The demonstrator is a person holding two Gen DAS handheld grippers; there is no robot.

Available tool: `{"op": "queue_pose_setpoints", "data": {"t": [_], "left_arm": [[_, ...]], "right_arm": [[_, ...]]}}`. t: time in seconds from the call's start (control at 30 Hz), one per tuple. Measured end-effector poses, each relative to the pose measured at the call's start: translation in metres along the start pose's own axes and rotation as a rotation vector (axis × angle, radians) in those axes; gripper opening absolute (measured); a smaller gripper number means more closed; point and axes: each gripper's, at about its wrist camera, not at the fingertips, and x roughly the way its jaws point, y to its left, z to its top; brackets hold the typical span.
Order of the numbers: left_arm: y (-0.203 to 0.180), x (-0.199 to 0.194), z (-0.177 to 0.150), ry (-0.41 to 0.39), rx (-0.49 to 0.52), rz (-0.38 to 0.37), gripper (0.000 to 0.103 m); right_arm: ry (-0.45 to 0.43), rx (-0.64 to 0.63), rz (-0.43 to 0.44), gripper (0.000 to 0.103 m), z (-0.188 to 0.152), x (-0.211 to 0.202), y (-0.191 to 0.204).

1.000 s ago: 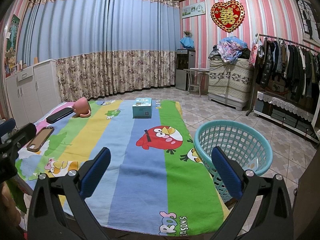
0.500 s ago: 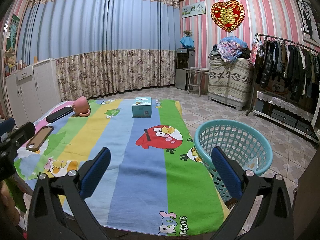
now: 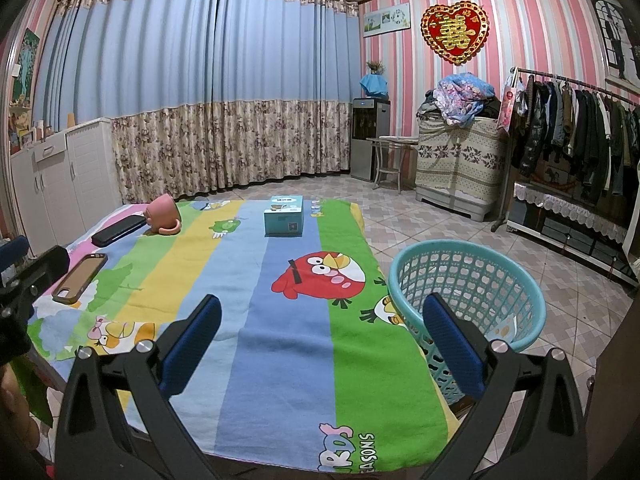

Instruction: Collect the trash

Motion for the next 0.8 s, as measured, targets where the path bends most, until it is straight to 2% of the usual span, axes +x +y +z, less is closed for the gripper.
{"op": "queue_pose_setpoints", "data": {"t": [0.8], "left_arm": [[0.0037,0.0022,-0.0003,-0.007,0.000,0.001,0.098]], "right_arm": [[-0.004,-0.003,0.000,0.098,0.0008,-0.0012,-0.0010]]}}
